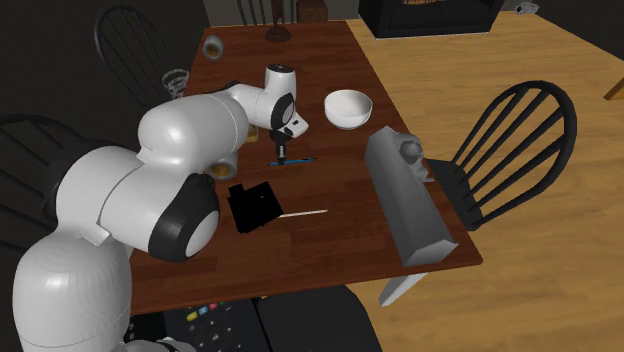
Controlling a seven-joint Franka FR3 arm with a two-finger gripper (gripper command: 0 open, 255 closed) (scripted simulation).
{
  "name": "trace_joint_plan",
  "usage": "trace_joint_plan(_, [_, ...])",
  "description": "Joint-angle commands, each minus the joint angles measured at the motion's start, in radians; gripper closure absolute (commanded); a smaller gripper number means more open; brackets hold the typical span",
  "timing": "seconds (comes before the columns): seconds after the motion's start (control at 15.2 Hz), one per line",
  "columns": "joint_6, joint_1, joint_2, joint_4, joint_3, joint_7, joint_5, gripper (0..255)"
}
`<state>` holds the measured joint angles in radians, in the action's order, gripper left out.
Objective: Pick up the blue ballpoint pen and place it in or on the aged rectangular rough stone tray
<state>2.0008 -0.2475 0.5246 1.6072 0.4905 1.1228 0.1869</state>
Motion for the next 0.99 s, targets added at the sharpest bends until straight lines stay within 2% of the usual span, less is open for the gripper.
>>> trace_joint_plan(0.0, [-0.016, 0.001, -0.008, -0.009, 0.002, -0.002, -0.004, 255])
trace_joint_plan(0.92, [-0.176, 0.003, -0.063, -0.120, 0.020, -0.013, -0.033, 255])
